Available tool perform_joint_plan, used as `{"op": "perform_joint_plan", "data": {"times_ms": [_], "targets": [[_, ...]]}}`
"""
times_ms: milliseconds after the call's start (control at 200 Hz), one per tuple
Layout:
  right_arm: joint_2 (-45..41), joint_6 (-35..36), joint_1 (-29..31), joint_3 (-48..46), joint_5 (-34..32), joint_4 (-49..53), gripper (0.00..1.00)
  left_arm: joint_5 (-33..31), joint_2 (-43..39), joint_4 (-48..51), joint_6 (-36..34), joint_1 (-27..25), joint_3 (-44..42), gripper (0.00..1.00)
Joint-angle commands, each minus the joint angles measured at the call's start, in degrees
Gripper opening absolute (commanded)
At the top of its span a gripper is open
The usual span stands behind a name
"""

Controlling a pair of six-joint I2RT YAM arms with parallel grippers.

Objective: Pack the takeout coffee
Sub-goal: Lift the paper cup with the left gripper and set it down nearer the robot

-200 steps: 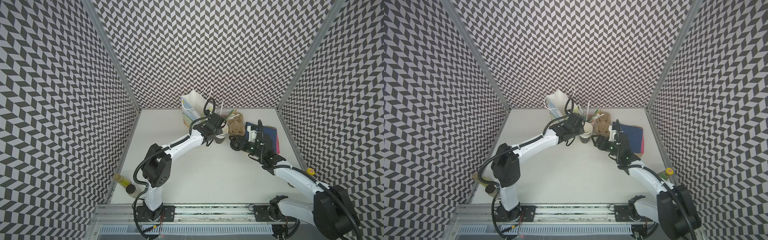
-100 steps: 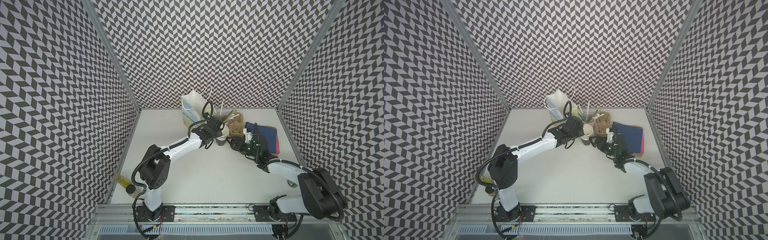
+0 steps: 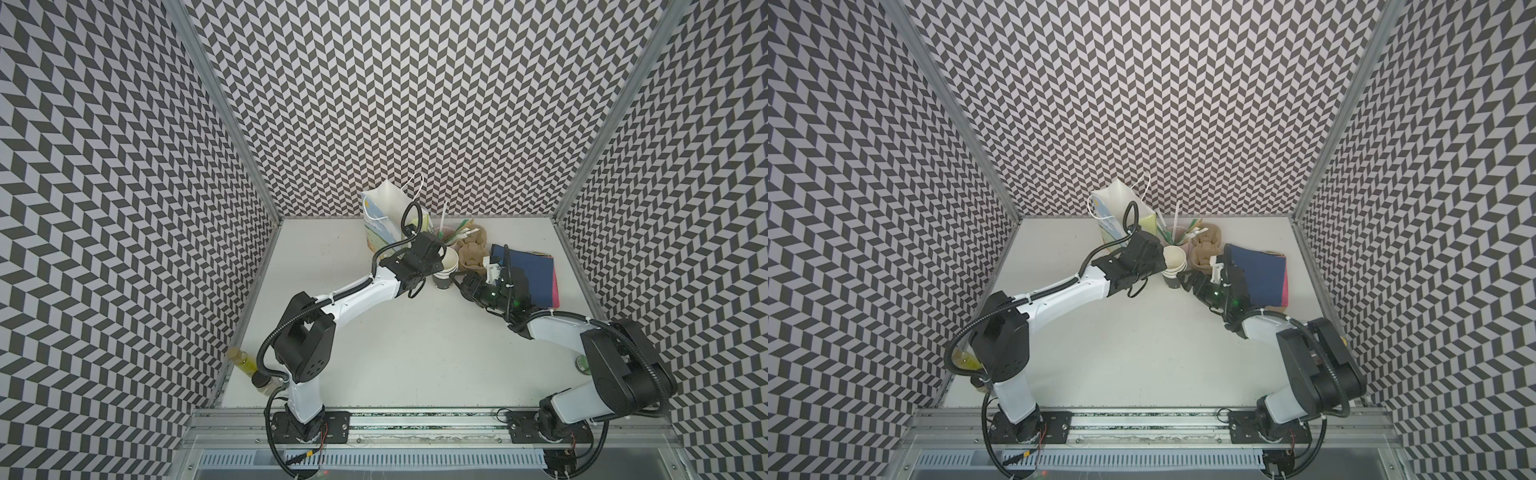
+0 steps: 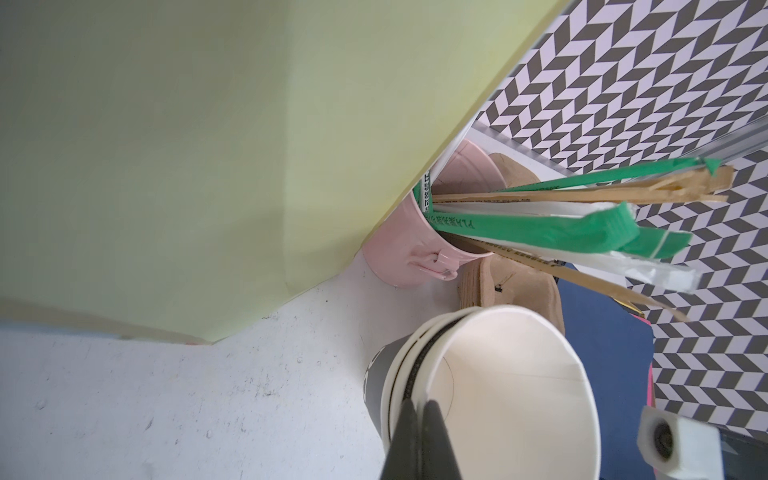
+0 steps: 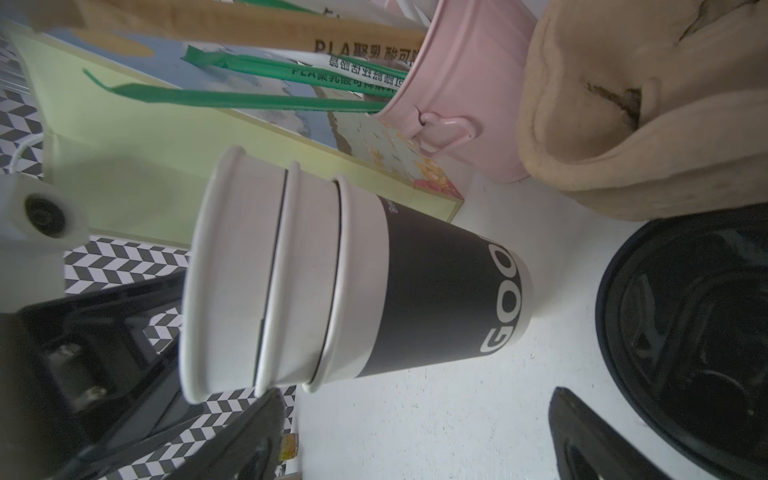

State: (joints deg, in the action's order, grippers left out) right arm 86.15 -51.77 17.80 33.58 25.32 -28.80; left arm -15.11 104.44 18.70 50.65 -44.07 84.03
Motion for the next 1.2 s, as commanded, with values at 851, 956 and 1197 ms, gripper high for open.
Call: {"op": "perform_joint_plan", "data": {"times_ms": [851,956,1197], "targets": [[-0.82,1.36,-0.14,0.66,-0.71,-4.66,0.97,-5.36,-5.55,2.26,-3.04,0.33,5.22,0.0],[-0.68,1.4,-0.14,0.92,-0.65,-4.43,0.97,-5.62,-7.2,2.11,-3.45,0.13,5.03,0.0],[-5.15,4.05,-0.22,2.93,-3.52,3.53,0.96,-6.61,-11.48,4.81,-3.6,-0.86,3.69,0.0]]}}
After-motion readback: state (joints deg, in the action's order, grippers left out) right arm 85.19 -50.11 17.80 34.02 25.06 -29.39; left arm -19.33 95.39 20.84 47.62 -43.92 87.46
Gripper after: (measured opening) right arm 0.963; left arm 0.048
